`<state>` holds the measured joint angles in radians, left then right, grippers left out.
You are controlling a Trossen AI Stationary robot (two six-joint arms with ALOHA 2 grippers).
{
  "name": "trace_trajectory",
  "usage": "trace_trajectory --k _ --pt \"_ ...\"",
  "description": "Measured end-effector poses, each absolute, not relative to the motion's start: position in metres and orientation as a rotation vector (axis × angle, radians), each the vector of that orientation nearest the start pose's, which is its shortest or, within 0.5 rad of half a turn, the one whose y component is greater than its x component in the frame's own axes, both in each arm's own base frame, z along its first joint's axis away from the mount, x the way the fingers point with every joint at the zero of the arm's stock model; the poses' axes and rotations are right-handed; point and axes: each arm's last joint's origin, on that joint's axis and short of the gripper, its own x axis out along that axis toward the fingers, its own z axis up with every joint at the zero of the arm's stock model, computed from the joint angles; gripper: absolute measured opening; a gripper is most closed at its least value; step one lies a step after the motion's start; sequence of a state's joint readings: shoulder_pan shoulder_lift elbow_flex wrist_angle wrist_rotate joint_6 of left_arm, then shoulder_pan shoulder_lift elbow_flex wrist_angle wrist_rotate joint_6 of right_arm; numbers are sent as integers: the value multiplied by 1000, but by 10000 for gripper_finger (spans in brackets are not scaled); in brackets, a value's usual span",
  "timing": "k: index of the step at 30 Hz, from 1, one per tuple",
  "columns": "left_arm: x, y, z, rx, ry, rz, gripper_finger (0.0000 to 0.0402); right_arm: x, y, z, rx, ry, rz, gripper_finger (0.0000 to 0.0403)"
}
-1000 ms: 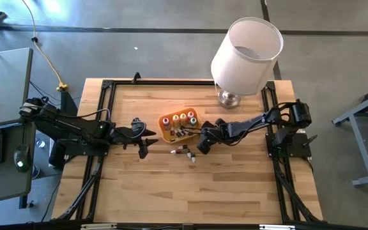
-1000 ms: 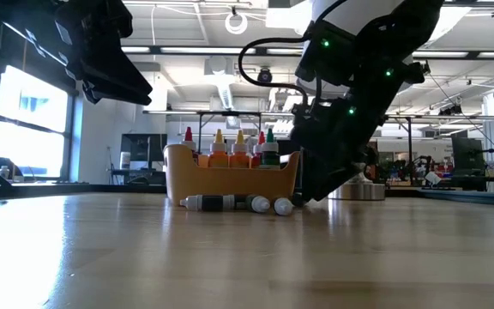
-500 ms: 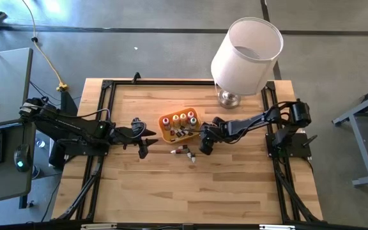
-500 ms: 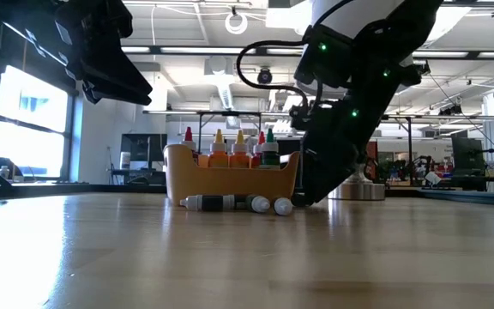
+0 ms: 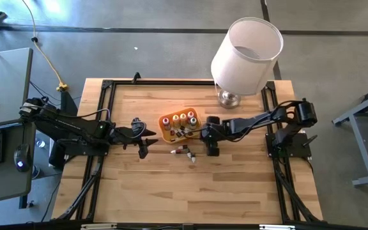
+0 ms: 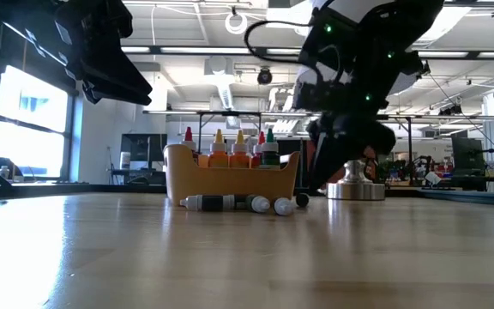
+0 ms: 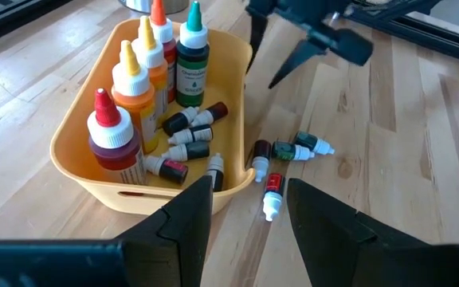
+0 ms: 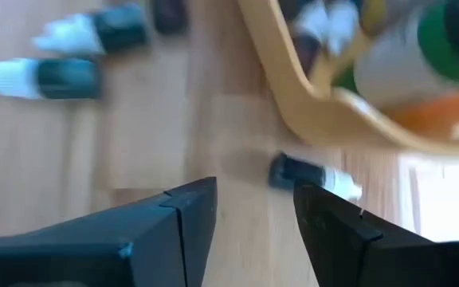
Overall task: Pick & Place food coloring
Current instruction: Put the small black food coloring bottle into the yellow bin
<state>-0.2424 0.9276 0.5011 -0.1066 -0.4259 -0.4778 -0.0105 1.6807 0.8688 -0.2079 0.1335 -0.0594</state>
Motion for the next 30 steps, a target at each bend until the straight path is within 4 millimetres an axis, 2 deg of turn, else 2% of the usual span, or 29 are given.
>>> trace_trajectory --k 8,13,18,23,30 --pt "188 -34 220 -291 448 294 161 314 -21 153 -326 981 32 161" --pt "188 -34 220 -291 449 294 161 310 -35 151 -291 1011 66 162" --pt "188 -34 220 -291 448 294 161 311 -46 153 -294 969 119 159" --pt "188 -34 220 -291 449 294 161 314 -48 145 -256 938 216 158" --pt "188 -34 220 -290 450 295 161 318 -50 133 -340 963 200 158"
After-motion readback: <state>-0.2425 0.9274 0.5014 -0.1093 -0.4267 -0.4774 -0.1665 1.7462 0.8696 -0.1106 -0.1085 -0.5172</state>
